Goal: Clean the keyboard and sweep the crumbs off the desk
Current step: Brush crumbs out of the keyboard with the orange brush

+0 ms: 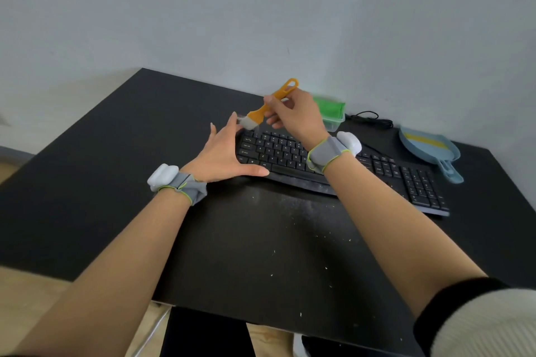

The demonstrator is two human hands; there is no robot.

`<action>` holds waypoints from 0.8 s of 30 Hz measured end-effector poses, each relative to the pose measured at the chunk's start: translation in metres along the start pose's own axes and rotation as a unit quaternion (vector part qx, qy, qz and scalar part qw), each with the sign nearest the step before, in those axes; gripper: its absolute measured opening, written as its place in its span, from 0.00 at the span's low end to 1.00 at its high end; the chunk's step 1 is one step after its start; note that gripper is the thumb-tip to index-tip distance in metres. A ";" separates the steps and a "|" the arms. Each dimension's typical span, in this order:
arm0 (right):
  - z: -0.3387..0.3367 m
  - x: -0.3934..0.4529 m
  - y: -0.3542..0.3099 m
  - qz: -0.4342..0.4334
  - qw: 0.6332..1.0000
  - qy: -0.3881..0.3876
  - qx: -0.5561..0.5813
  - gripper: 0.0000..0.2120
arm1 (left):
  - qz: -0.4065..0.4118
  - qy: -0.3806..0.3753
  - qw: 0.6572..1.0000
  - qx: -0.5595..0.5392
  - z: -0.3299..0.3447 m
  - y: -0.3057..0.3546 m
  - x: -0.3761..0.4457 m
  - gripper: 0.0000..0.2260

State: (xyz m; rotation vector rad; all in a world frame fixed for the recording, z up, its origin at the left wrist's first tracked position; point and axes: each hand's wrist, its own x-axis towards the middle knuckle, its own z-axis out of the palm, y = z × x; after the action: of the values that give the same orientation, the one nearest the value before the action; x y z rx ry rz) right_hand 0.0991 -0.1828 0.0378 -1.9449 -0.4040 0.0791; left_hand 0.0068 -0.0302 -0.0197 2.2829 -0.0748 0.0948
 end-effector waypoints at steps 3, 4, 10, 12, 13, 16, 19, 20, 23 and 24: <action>-0.010 0.002 -0.001 -0.007 0.997 -0.046 -0.065 0.09 | -0.004 0.006 1.000 -0.018 0.000 0.003 -0.001 0.59; -0.019 0.003 -0.003 -0.010 0.993 -0.059 -0.103 0.09 | -0.006 0.005 1.000 -0.019 -0.001 0.004 -0.002 0.59; -0.043 0.009 -0.025 -0.044 0.984 -0.047 -0.168 0.07 | 0.004 0.000 1.000 -0.014 -0.002 0.004 -0.002 0.59; -0.031 0.006 -0.025 -0.045 0.988 -0.078 -0.124 0.06 | 0.013 0.001 1.000 -0.002 -0.001 0.002 -0.002 0.59; -0.027 0.005 -0.022 -0.046 0.987 -0.088 -0.126 0.06 | 0.014 0.002 1.000 0.004 -0.001 0.001 -0.001 0.60; -0.038 0.003 -0.017 -0.041 0.973 -0.095 -0.208 0.09 | 0.019 0.008 0.999 0.024 0.001 -0.005 0.001 0.60; -0.070 0.001 -0.020 -0.019 0.940 -0.114 -0.322 0.07 | 0.022 -0.001 0.998 0.052 0.002 -0.010 0.004 0.61; -0.077 0.000 -0.023 -0.015 0.936 -0.113 -0.333 0.07 | 0.024 -0.004 0.998 0.063 0.002 -0.013 0.004 0.61; -0.080 -0.002 -0.030 -0.038 0.952 -0.082 -0.293 0.07 | 0.032 -0.006 0.996 0.086 0.003 -0.017 0.006 0.59; -0.074 -0.003 -0.030 -0.044 0.962 -0.076 -0.260 0.07 | 0.035 -0.003 0.995 0.091 0.004 -0.018 0.006 0.58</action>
State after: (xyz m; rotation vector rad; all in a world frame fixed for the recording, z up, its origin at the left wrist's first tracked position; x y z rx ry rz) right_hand 0.1064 -0.2390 0.0943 -2.4426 -0.6621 0.0693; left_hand 0.0144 -0.0215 -0.0349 2.4637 -0.1560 0.1358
